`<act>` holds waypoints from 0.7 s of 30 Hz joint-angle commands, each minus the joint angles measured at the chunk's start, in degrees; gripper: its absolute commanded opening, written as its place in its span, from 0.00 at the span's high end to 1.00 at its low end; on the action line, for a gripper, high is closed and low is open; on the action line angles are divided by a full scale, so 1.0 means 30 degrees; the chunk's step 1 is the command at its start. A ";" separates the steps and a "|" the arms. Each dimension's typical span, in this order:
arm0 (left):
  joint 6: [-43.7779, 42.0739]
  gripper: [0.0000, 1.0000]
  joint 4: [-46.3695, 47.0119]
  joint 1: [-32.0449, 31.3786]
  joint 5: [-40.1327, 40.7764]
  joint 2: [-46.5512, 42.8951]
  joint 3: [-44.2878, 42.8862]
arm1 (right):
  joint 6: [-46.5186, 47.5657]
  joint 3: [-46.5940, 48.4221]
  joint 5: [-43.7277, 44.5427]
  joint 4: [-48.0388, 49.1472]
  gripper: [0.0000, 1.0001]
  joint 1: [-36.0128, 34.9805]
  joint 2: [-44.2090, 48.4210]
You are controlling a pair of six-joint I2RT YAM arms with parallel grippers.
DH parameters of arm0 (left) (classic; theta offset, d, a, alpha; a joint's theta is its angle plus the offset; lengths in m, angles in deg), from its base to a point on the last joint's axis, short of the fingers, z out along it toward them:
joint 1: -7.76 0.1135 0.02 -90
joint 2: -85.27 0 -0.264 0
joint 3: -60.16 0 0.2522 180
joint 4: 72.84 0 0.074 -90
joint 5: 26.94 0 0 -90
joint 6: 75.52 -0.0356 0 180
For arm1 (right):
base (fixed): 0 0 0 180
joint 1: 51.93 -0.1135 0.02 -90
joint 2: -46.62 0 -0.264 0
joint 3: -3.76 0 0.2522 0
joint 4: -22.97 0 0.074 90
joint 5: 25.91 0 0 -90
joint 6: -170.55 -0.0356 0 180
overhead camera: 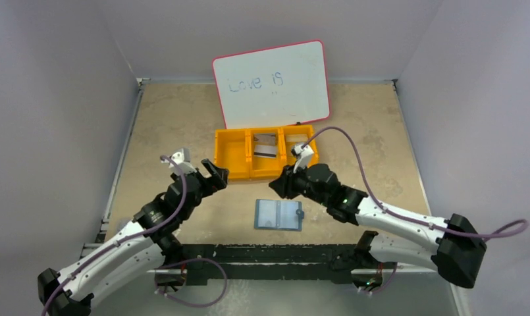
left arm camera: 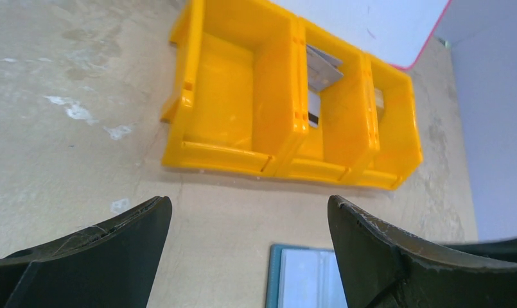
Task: Take the credit cards out of the card holder
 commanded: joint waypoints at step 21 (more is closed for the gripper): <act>0.1541 0.09 -0.1428 -0.0010 0.3731 -0.1890 -0.0278 | -0.5572 0.5294 1.1861 -0.6999 0.66 -0.9487 -1.0816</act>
